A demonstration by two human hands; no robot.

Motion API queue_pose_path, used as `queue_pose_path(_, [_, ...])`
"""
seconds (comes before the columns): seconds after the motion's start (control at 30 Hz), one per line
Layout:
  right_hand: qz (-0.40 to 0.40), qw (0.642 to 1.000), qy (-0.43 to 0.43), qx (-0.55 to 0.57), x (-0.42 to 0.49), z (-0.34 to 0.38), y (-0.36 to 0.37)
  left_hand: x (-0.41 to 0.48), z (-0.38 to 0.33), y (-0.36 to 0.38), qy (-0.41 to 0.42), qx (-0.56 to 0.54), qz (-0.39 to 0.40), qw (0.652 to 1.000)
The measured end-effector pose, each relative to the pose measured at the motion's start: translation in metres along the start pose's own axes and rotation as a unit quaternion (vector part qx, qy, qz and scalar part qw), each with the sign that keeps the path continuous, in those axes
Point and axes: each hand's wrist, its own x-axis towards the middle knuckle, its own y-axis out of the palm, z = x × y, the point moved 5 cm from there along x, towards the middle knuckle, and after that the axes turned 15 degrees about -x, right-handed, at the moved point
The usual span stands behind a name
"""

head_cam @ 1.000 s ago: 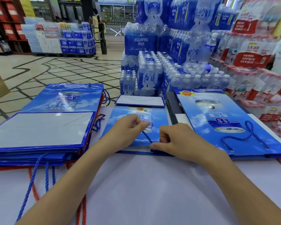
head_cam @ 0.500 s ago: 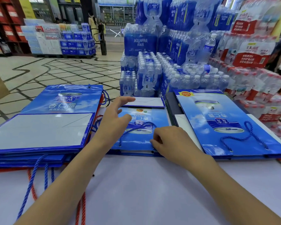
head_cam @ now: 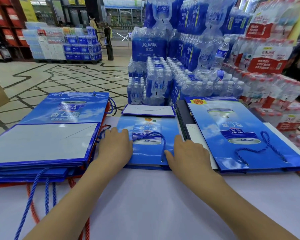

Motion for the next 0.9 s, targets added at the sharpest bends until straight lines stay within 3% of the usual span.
queue_pose_path(0.07, [0.011,0.998,0.024,0.051,0.004,-0.008,0.002,0.000,0.002,-0.002,-0.013,0.014,-0.007,1.000])
queue_pose_path(0.17, [0.059,0.972,0.078,0.215,0.012,-0.022,0.006,-0.001,0.005,-0.003,-0.033,0.024,-0.019,0.999])
queue_pose_path(0.23, [0.093,0.917,0.119,0.369,0.017,-0.027,0.008,-0.001,0.006,-0.006,-0.038,0.015,-0.028,0.999])
queue_pose_path(0.33, [0.146,0.789,0.157,0.576,0.018,-0.022,0.011,-0.001,0.004,-0.008,-0.043,-0.015,-0.038,0.998])
queue_pose_path(0.4, [0.140,0.765,0.119,0.617,0.020,-0.017,0.011,-0.001,0.003,-0.009,-0.047,-0.028,-0.043,0.998])
queue_pose_path(0.53, [0.042,0.744,0.065,0.664,0.025,-0.029,-0.009,0.000,0.002,-0.017,-0.034,-0.143,-0.095,0.985])
queue_pose_path(0.63, [-0.012,0.697,0.061,0.715,0.026,-0.059,-0.031,0.000,-0.006,-0.031,0.048,-0.292,-0.186,0.937])
queue_pose_path(0.7, [-0.028,0.671,0.058,0.739,0.022,-0.083,-0.041,-0.003,-0.013,-0.040,0.106,-0.363,-0.208,0.902])
queue_pose_path(0.9, [0.025,0.647,0.038,0.761,-0.003,-0.144,-0.065,-0.009,-0.025,-0.051,0.263,-0.253,-0.273,0.890])
